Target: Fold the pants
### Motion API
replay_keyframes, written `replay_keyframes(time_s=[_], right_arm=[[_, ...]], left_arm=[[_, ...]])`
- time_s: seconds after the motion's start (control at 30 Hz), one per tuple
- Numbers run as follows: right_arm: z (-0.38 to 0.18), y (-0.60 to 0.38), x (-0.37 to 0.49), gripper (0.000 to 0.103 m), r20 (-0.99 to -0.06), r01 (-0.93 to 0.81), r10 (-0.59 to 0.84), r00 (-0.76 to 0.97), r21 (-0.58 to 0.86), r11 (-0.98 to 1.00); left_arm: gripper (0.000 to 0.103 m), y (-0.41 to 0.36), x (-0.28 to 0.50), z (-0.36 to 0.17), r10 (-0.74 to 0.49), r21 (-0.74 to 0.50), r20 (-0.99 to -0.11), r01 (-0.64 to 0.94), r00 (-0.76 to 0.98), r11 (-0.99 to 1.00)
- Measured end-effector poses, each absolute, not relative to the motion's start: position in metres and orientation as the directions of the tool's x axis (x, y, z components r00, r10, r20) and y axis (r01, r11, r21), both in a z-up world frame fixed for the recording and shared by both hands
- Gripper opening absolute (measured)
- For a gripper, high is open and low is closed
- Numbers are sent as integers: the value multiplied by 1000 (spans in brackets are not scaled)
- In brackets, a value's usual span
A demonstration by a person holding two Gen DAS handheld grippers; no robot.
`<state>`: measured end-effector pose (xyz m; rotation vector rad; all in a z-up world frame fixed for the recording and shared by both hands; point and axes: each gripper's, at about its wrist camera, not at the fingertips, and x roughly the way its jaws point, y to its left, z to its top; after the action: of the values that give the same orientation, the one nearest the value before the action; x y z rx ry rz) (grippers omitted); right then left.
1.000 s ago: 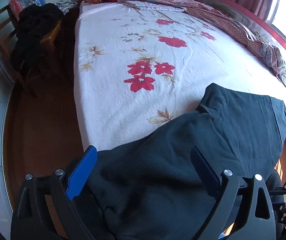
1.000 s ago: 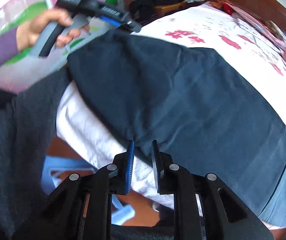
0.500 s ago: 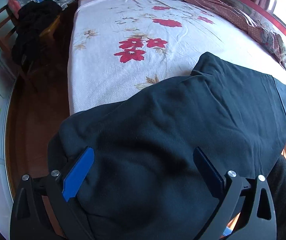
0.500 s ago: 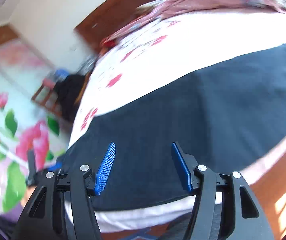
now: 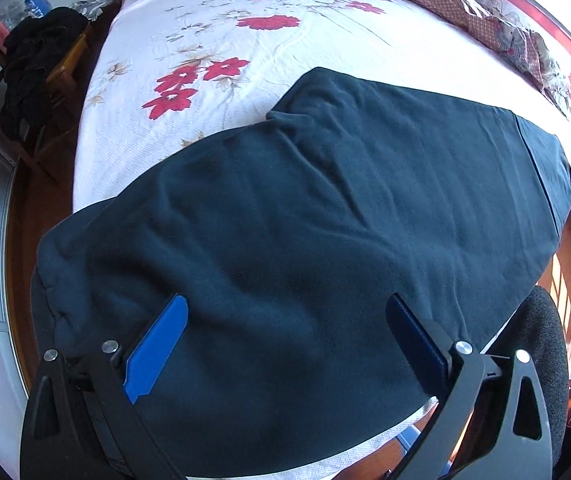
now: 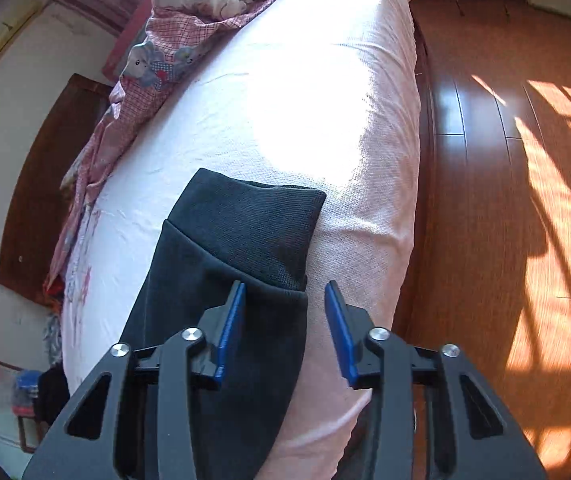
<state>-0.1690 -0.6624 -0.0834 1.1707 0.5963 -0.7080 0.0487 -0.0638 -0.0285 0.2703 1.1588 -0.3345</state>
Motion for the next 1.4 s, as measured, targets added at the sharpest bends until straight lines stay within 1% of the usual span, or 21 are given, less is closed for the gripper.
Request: replay_keyframes(time_s=[0.07, 0.13, 0.17, 0.2, 0.23, 0.27, 0.37, 0.47, 0.5, 0.53, 0.57, 0.6, 0.67, 0.8, 0.87, 0.9, 0.93, 1.03, 1.2, 1.3, 1.4], right_arm=[[-69, -662, -158, 19, -780, 799, -215, 588, 516, 310], [-46, -658, -156, 10, -744, 775, -264, 613, 503, 383], [-36, -658, -163, 10, -679, 723, -271, 683, 573, 386], [-30, -661, -171, 10, -573, 632, -269, 774, 671, 389], [-30, -666, -175, 10, -506, 569, -259, 823, 729, 381], [-37, -672, -173, 10, -523, 579, -249, 815, 736, 351], [-76, -682, -163, 10, -659, 687, -205, 724, 661, 303], [-94, -682, -177, 10, -606, 638, -199, 770, 731, 242], [-90, -680, -179, 19, -597, 634, -214, 773, 728, 261], [-86, -678, -181, 35, -616, 661, -242, 750, 697, 277], [-84, -676, -186, 38, -618, 670, -260, 742, 691, 272], [-88, -677, -190, 38, -595, 643, -246, 765, 722, 255], [-97, -679, -191, 38, -627, 662, -212, 749, 715, 223], [-109, -677, -187, 38, -580, 602, -162, 798, 774, 195], [-109, -675, -183, 38, -577, 600, -167, 800, 775, 199], [-108, -675, -181, 36, -579, 603, -167, 798, 772, 202], [-105, -674, -179, 30, -604, 629, -175, 777, 745, 221], [-93, -669, -174, 22, -644, 672, -195, 740, 692, 263], [-54, -654, -161, 17, -679, 726, -276, 680, 569, 387], [-15, -635, -143, 15, -663, 714, -317, 678, 492, 498], [32, -594, -113, 14, -636, 661, -352, 687, 346, 666]], left_arm=[[100, -72, 49, -30, -111, 40, -930, 400, 349, 916], [100, -79, 48, -30, -111, 45, -930, 409, 351, 911], [100, -83, 47, -30, -107, 51, -931, 414, 350, 909], [100, -86, 47, -31, -104, 54, -932, 418, 347, 907], [100, -89, 47, -32, -105, 53, -934, 423, 342, 905], [100, -93, 47, -34, -105, 52, -936, 429, 335, 902], [100, -102, 45, -35, -107, 54, -939, 446, 327, 893], [100, -105, 42, -30, -117, 54, -932, 452, 343, 891], [100, -105, 41, -30, -120, 50, -932, 452, 341, 891], [100, -104, 41, -31, -116, 52, -933, 448, 339, 892], [100, -103, 42, -32, -109, 55, -935, 444, 337, 894], [100, -102, 42, -32, -106, 57, -936, 442, 335, 895], [100, -99, 42, -31, -109, 55, -933, 436, 342, 898], [100, -97, 44, -28, -115, 46, -930, 421, 350, 906], [100, -96, 45, -26, -117, 46, -927, 418, 355, 907], [100, -95, 45, -25, -117, 46, -927, 417, 357, 908], [100, -94, 45, -25, -116, 47, -926, 416, 359, 908], [100, -89, 47, -23, -114, 47, -925, 407, 362, 912], [100, -76, 46, -16, -135, 17, -917, 375, 374, 927], [100, -65, 44, -8, -141, 11, -907, 358, 397, 934], [100, -50, 42, -3, -141, 4, -899, 331, 415, 944]])
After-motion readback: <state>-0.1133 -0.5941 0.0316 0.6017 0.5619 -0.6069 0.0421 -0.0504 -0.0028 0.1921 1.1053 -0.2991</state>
